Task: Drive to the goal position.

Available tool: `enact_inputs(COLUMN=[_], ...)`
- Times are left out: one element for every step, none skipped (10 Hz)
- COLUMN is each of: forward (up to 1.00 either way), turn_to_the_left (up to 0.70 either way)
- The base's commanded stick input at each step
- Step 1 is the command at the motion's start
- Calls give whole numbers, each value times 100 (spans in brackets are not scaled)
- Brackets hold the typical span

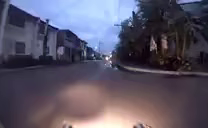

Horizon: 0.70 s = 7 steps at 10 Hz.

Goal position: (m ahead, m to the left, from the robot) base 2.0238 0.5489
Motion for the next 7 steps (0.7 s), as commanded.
enact_inputs(forward=[50, 50, 50, 50, 50, 50, 50], turn_to_the_left=[0, 0, 0, 0, 0, 0, 0])
